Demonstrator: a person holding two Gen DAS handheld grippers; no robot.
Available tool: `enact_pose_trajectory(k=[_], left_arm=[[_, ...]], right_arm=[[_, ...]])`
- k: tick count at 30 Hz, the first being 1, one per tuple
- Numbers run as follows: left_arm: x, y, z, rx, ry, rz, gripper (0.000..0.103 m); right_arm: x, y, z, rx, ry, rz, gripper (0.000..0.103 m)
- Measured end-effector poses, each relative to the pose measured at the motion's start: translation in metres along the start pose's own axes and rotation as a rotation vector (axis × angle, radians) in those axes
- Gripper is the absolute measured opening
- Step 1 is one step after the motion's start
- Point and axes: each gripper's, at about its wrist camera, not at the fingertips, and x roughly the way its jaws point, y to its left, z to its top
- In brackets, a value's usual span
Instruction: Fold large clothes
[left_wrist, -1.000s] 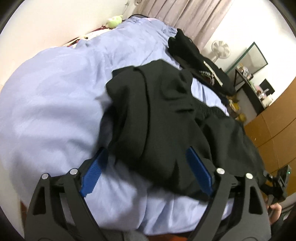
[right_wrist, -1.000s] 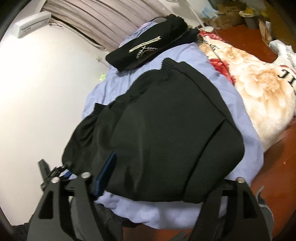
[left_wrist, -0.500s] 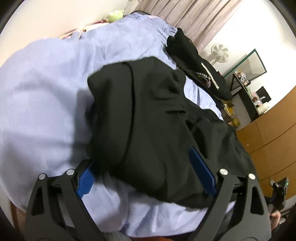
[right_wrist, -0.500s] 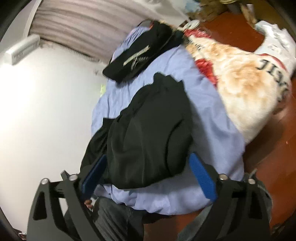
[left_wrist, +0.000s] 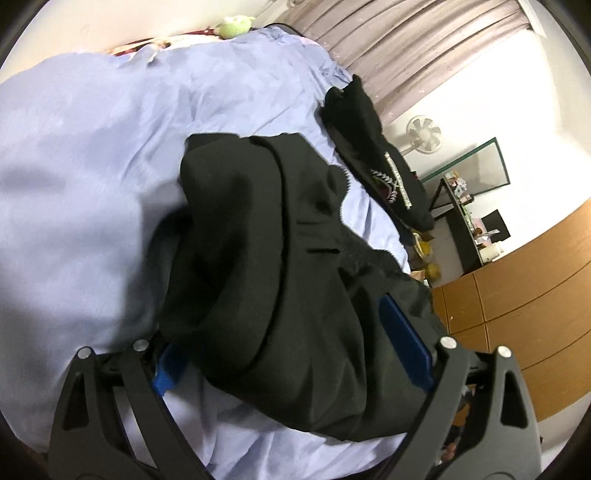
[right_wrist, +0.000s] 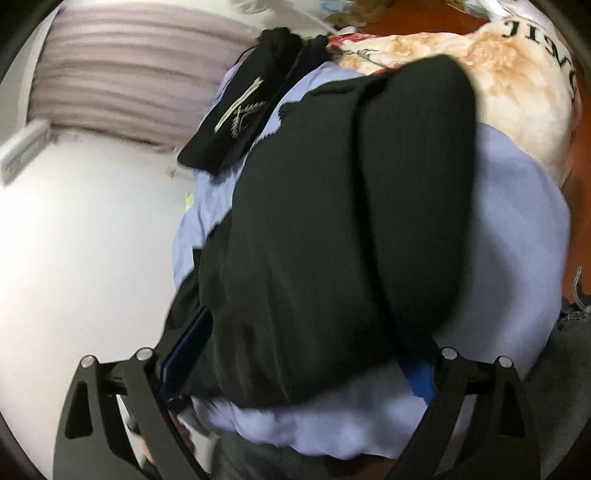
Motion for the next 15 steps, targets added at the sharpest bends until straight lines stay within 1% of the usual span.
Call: enact_pose_trajectory(k=[1, 2, 3, 4, 6, 7, 8, 9, 10, 12, 13, 15], left_arm=[[-0.003, -0.002, 0.002, 0.009, -0.023, -0.025, 0.087], [-0.004, -0.004, 0.003, 0.018, -0.034, -0.034, 0.084], [-0.004, -0.007, 0.005, 0.042, -0.051, -0.037, 0.083], [-0.004, -0.008, 0.006, 0.057, -0.058, -0.035, 0.083], [-0.003, -0.011, 0.009, 0.079, -0.085, -0.039, 0.083], [0.002, -0.016, 0.012, 0.114, -0.091, -0.033, 0.083], [0.009, -0.019, 0.015, 0.138, -0.079, -0.002, 0.083], [0.023, -0.02, 0.02, 0.155, -0.044, 0.061, 0.083], [0.028, -0.017, 0.02, 0.147, -0.026, 0.085, 0.083], [0.04, -0.005, 0.028, 0.069, -0.009, 0.127, 0.083], [0.043, -0.001, 0.032, 0.039, -0.005, 0.146, 0.083], [0.046, 0.002, 0.038, -0.014, 0.009, 0.143, 0.082]], right_arm=[[-0.003, 0.01, 0.003, -0.019, -0.03, 0.031, 0.091], [-0.006, 0.017, 0.003, -0.038, -0.051, 0.055, 0.091], [-0.011, 0.026, 0.004, -0.072, -0.082, 0.097, 0.091], [-0.014, 0.035, 0.004, -0.106, -0.097, 0.117, 0.091], [-0.01, 0.046, 0.008, -0.142, -0.105, 0.127, 0.091], [-0.003, 0.049, 0.013, -0.15, -0.099, 0.085, 0.091], [0.007, 0.049, 0.018, -0.141, -0.075, 0.004, 0.092], [0.017, 0.046, 0.022, -0.121, -0.045, -0.079, 0.092], [0.023, 0.042, 0.023, -0.101, -0.021, -0.136, 0.092], [0.037, 0.031, 0.023, -0.052, 0.018, -0.201, 0.092], [0.04, 0.029, 0.024, -0.032, 0.03, -0.213, 0.092], [0.047, 0.025, 0.033, 0.074, 0.057, -0.232, 0.091]])
